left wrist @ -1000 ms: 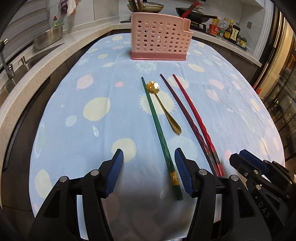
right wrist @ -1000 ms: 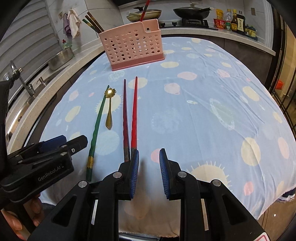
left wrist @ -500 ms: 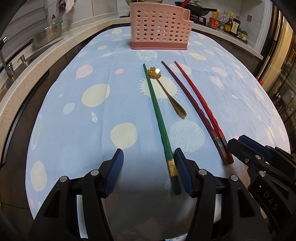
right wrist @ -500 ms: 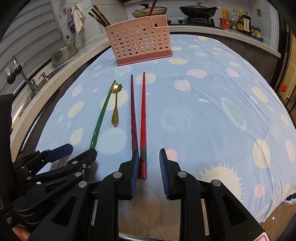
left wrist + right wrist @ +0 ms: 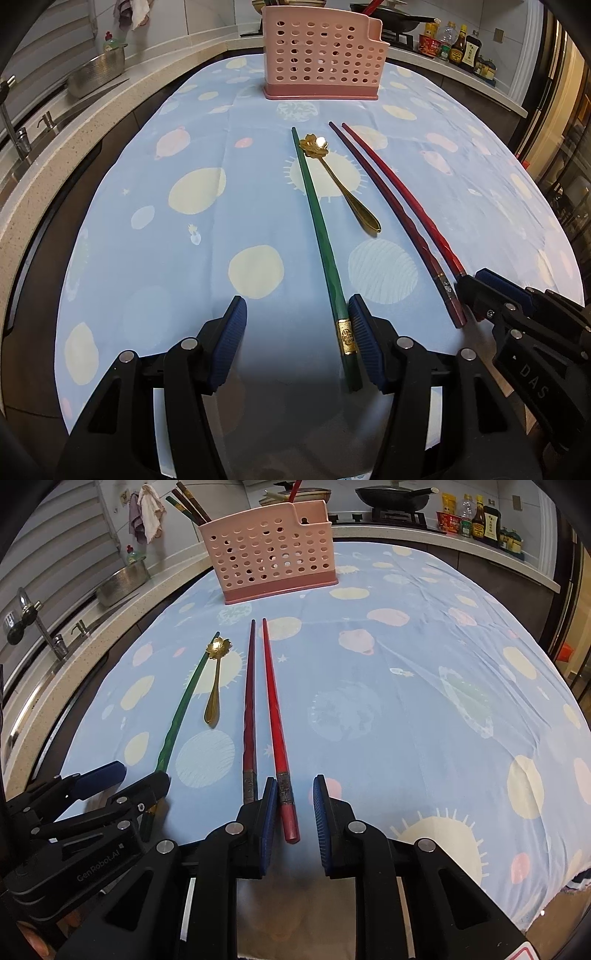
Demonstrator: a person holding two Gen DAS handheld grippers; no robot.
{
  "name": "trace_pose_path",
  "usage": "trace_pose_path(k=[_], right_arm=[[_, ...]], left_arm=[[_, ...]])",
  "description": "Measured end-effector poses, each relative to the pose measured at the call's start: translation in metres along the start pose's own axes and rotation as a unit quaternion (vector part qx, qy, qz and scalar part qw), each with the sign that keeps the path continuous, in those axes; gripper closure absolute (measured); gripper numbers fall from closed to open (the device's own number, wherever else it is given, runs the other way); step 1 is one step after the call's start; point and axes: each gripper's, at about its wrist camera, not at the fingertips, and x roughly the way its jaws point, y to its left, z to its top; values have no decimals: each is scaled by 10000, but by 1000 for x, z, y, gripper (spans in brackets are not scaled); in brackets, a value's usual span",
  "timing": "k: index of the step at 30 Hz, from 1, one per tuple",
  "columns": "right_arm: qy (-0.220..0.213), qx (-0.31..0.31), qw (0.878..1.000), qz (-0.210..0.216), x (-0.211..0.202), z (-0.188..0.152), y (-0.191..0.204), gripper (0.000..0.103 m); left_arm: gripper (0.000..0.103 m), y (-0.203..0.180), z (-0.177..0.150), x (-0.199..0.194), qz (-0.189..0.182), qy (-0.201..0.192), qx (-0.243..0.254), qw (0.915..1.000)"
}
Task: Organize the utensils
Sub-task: 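Grasp the green chopstick with the left tool while the right tool grasps a red chopstick, then lift both chopsticks and carry them above the pink holder with both tools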
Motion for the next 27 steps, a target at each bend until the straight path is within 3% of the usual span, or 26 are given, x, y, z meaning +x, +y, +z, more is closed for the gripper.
trace_pose_path(k=[6,9,12,17,27], right_arm=[[-12,-34,10000,-27,-1,-1,-1,91],[-3,-16,10000,-1,-3,-3,-4,94],[-13,-41,10000,-22,-4,-4,-4,95],[-29,-39,10000,1,-9,-7,-5,96],[-354,69,9993,130,-37,8,-6,96]], left_arm=[[50,2,-1,0,13,-32,26,10000],[58,5,-2,-2,26,-56,13,10000],[68,10,-3,-4,25,-59,-39,10000],[95,18,-2,-6,-106,22,-156,9998],[96,15,6,-23,-204,-49,-153,9997]])
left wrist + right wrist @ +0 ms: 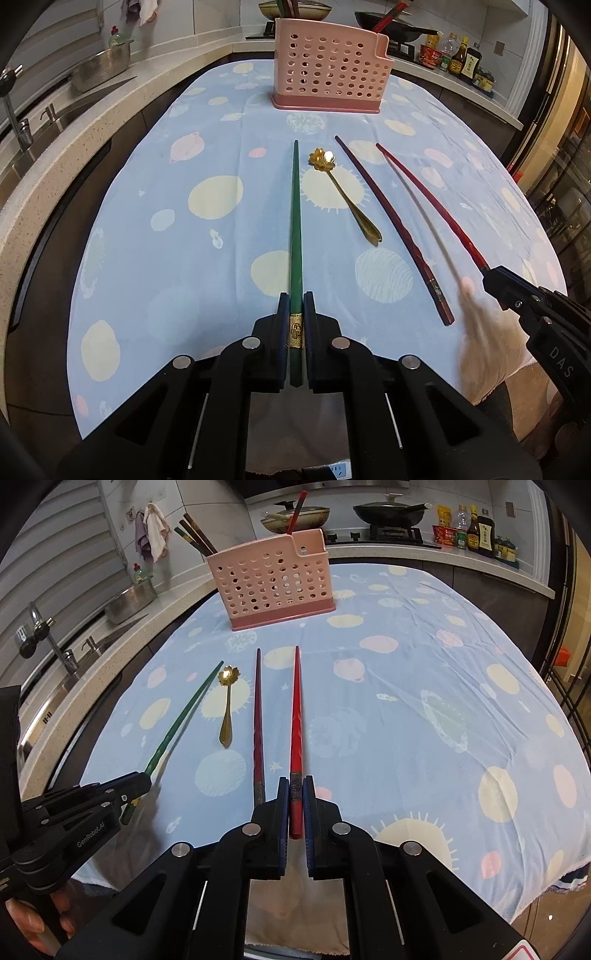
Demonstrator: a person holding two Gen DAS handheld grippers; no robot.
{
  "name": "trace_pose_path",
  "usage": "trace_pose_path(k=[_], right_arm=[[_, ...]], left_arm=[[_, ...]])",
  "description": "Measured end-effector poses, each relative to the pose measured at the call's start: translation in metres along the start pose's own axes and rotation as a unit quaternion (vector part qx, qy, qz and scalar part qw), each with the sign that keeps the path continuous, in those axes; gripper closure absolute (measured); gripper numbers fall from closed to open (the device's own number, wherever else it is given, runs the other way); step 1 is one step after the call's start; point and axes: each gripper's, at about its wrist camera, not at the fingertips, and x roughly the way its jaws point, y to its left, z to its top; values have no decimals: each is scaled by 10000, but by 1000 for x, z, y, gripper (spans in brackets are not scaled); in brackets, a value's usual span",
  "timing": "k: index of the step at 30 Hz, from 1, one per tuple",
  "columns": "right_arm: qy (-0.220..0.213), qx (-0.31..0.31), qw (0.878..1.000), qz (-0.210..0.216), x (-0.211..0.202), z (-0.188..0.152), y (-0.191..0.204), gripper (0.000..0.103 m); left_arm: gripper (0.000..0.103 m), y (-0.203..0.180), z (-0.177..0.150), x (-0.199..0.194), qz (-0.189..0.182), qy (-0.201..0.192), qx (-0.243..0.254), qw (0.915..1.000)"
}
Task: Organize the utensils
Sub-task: 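Lift both chopsticks and carry them above the pink holder with both tools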
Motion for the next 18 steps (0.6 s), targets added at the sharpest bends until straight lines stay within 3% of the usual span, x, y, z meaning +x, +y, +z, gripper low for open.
trace_pose_path(k=[18], right_arm=[[-921,81,9953,299,-50,70,5,96]], left_arm=[[96,-9,65,-57,41,-672,139,9976]])
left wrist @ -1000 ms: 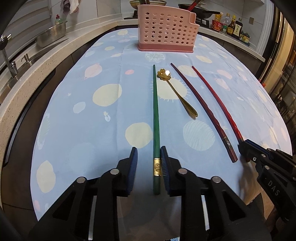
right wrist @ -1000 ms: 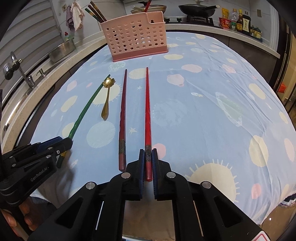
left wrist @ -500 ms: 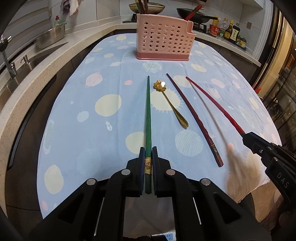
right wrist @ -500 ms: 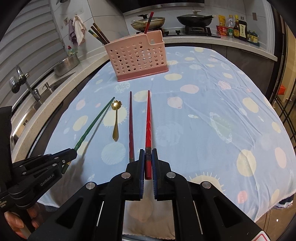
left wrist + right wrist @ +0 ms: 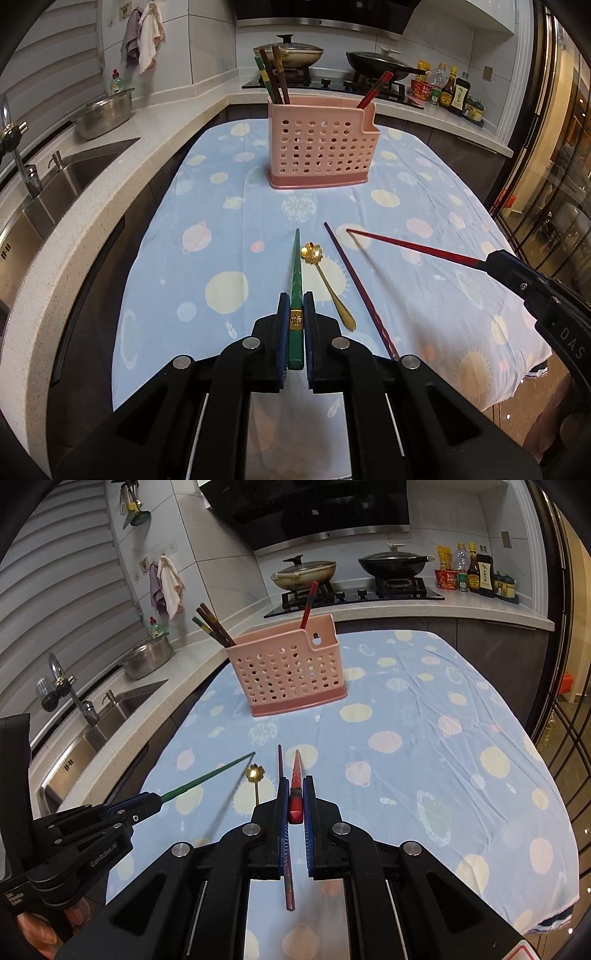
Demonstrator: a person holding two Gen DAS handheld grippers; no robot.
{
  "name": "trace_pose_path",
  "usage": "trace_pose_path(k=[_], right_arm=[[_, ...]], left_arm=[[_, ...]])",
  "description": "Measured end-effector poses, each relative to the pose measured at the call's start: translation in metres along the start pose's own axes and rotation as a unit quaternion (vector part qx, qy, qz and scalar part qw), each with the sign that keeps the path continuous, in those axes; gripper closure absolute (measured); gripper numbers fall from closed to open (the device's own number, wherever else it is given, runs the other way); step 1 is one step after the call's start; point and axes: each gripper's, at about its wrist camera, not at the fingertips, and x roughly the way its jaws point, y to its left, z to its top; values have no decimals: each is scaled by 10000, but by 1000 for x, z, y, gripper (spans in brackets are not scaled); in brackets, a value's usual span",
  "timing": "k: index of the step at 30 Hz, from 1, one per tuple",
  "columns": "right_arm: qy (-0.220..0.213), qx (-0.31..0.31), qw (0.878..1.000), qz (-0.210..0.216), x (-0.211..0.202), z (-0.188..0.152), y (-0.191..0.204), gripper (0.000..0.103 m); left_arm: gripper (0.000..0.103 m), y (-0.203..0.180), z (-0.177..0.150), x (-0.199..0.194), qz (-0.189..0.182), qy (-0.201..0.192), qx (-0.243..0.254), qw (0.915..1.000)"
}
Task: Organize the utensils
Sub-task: 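Lift both chopsticks and carry them above the pink holder with both tools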
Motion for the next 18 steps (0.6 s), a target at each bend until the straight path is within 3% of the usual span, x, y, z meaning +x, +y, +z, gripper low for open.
trace_pose_path(k=[18], right_arm=[[-881,-35,9959,199,-11,90,8,96]], left_arm=[[96,1,91,-26,-68,-796,47,9968]])
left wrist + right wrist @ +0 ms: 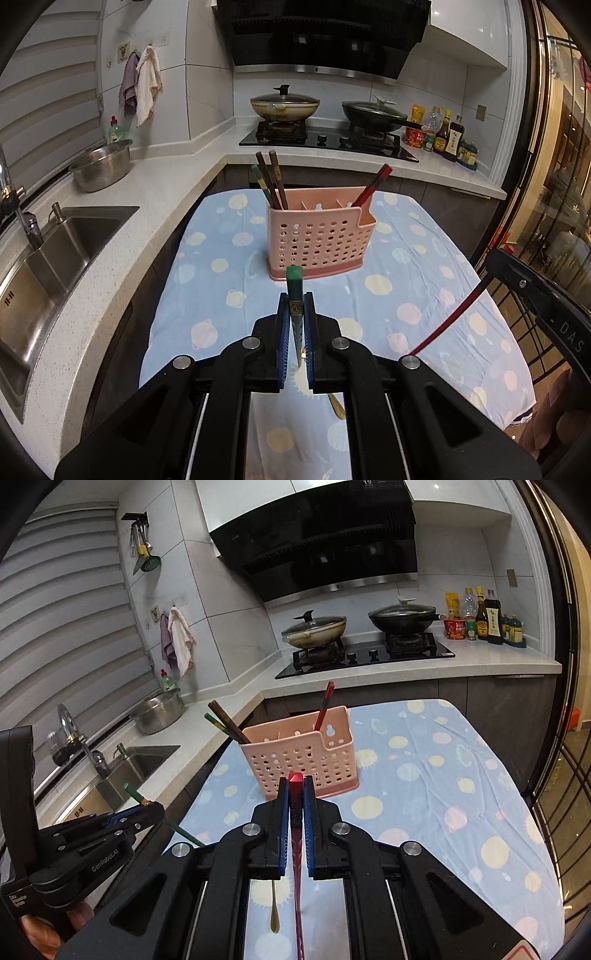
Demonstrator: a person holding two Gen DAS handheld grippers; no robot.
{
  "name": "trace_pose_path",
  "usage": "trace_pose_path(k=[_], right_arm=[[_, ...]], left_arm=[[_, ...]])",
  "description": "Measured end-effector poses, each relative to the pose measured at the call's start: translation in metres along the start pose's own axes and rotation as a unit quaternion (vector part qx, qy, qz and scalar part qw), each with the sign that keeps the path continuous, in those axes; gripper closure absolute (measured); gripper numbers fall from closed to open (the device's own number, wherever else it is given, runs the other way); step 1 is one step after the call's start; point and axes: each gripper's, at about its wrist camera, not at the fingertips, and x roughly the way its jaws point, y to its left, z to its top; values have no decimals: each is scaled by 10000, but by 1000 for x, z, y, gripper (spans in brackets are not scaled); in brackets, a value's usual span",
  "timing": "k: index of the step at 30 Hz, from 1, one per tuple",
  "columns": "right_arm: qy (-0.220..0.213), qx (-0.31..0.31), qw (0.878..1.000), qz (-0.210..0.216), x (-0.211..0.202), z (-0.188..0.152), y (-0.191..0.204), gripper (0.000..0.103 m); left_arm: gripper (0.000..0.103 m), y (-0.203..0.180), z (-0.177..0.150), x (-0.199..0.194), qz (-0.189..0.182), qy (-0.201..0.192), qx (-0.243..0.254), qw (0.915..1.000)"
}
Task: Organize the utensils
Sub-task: 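Lift both chopsticks and carry them above the pink holder with both tools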
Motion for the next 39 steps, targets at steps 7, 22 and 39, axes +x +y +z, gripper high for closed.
trace_pose_path(k=[7,22,39], right_arm=[[-234,-58,9997,35,5,26,0,96],[-1313,24,9912,162,29,138,1,96],[-934,-111,9956,-13,135,161,6,96]], left_arm=[[96,1,36,-1,-26,-278,1,9996],[96,-5,147,-2,-111,-1257,-31,9920],[96,6,187,77,82,-1078,-52,9941]])
